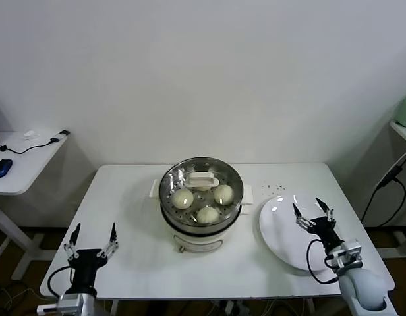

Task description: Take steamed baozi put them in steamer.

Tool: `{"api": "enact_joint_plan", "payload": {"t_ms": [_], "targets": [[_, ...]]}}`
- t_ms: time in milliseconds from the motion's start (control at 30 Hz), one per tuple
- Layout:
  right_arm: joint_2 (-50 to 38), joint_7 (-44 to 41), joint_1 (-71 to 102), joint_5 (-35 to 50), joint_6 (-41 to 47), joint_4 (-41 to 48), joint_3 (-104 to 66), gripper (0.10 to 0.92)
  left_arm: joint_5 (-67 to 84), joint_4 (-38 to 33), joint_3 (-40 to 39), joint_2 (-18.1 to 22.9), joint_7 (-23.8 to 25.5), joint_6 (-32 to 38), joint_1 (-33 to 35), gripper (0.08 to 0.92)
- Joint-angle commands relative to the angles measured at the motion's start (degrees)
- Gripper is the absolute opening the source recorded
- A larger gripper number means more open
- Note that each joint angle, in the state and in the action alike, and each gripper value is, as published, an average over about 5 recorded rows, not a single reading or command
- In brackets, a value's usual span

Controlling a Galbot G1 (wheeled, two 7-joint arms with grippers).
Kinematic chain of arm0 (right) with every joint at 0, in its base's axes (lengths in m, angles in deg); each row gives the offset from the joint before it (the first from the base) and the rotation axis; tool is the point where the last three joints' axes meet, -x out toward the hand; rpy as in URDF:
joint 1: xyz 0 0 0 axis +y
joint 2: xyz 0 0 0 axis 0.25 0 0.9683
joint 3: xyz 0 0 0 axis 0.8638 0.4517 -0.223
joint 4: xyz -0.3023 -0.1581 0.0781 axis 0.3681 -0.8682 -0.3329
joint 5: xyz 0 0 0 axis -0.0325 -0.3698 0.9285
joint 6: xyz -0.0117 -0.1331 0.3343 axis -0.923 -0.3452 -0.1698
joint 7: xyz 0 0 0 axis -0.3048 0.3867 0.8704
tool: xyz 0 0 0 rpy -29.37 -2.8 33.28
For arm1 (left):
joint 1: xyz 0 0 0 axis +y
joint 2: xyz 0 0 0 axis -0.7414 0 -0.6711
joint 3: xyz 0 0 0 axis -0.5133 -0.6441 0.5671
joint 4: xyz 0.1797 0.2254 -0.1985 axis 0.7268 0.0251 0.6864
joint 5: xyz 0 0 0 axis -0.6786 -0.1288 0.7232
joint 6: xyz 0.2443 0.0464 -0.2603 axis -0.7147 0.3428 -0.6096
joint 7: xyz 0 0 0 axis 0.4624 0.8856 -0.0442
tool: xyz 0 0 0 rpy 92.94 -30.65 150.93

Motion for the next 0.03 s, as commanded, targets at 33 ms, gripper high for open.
{"api": "enact_joint_plan", "payload": {"t_ms": [33], "targets": [[0.7, 0.0, 1.1, 0.6, 0.3, -1.1, -0.6, 0.823, 1.9, 0.1, 0.3, 1.6, 1.4, 1.6, 1.4, 0.823]]}}
